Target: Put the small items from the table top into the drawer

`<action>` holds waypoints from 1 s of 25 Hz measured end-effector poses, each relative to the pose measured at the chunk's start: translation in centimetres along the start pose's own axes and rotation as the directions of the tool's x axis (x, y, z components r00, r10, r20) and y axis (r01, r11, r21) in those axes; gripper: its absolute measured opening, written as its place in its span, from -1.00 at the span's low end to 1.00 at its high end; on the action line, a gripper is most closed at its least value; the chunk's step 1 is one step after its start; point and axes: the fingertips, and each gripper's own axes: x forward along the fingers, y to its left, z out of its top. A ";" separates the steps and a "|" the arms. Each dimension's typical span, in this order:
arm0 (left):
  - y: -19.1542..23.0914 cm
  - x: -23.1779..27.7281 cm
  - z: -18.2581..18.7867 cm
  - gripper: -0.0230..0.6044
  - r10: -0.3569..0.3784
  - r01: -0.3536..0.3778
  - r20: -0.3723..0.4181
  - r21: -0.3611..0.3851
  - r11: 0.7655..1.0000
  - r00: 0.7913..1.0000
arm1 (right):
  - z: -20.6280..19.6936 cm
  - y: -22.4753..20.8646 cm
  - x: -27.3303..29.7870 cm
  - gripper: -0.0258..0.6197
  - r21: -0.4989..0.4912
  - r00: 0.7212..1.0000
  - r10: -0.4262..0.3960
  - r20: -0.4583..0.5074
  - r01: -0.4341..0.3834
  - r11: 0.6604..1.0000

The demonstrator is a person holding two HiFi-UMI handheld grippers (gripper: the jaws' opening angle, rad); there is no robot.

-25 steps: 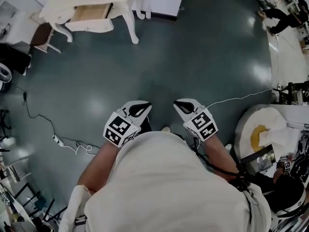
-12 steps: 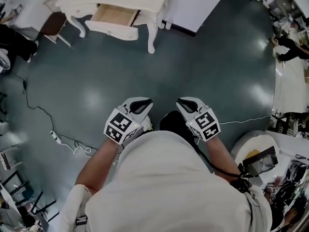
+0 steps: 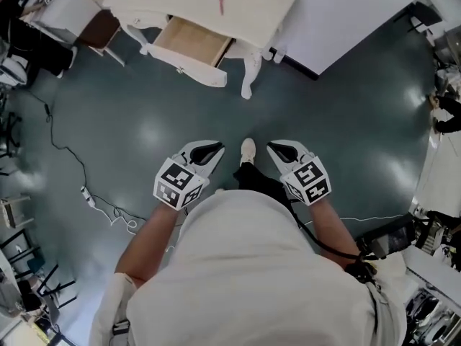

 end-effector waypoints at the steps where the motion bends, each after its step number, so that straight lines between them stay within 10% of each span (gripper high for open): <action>1: 1.3 1.0 1.4 -0.83 0.019 -0.019 0.001 -0.013 1.000 1.000 | 1.2 -1.9 0.5 -0.92 -0.008 1.000 0.014 0.004 -0.014 1.000; 15: 16.7 11.8 14.6 -0.79 0.230 -0.231 -0.048 -0.014 0.973 0.972 | 7.9 -18.3 6.7 -0.91 -0.042 0.991 0.135 -0.002 -0.135 0.990; 25: 31.0 17.6 19.8 -0.78 0.231 -0.233 -0.058 -0.046 0.971 0.971 | 9.5 -22.0 9.6 -0.88 0.030 1.000 -0.002 -0.028 0.002 1.000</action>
